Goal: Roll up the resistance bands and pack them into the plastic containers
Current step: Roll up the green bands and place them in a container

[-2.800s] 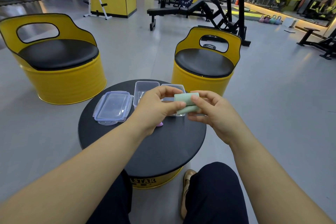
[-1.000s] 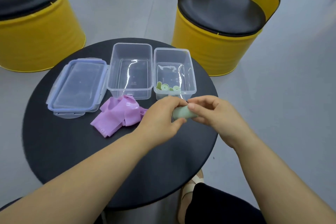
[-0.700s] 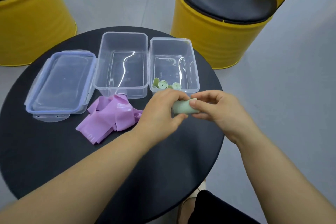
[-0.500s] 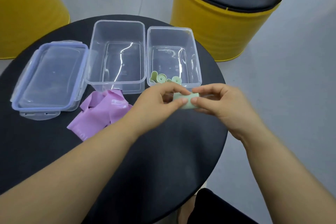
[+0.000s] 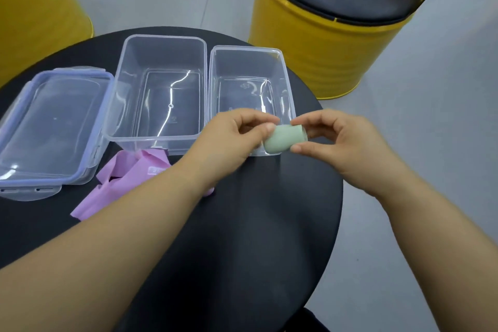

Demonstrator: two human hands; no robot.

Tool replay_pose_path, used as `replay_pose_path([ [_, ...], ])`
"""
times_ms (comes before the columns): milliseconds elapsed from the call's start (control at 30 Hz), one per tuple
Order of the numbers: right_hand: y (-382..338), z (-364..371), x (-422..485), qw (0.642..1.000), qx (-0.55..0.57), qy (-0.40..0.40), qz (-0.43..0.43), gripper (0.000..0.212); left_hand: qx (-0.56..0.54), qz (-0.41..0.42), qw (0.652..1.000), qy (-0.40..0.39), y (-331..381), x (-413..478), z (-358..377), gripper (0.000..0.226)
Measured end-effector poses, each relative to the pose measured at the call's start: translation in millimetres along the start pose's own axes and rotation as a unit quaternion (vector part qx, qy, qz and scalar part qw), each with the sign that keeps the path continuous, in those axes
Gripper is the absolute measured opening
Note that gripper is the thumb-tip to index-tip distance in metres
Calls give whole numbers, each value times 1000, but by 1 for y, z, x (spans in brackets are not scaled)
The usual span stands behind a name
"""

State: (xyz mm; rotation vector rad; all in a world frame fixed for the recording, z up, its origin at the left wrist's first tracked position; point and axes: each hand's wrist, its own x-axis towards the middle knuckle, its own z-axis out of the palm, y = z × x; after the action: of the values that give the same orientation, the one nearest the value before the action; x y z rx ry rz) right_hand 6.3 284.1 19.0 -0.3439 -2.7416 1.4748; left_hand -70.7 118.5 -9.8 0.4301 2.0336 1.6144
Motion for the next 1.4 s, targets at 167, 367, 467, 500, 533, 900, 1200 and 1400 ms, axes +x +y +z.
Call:
replay_pose_path([
  [167,2,-17,31,985,-170,5,-26,34,382,90,920,2,-4,39,-11,20],
  [367,1,-13,65,951,-300,-41,-63,37,509,72,853,-89,-6,69,-6,29],
  [467,3,-9,77,934,-342,-71,-71,39,524,62,843,-108,-6,74,-5,28],
  [500,5,-8,80,928,-354,-84,-74,39,522,63,843,-111,-7,76,-5,27],
  [533,7,-7,82,922,-368,-97,-78,39,518,64,846,-112,-8,76,-5,26],
  [900,13,13,104,832,-501,-223,-89,38,493,65,859,-119,-13,77,-10,24],
  [1200,12,25,105,778,-573,-218,-137,32,496,67,857,-119,-14,79,-11,26],
  [1400,9,25,112,773,-566,-264,-114,35,486,58,864,-119,-14,79,-12,25],
])
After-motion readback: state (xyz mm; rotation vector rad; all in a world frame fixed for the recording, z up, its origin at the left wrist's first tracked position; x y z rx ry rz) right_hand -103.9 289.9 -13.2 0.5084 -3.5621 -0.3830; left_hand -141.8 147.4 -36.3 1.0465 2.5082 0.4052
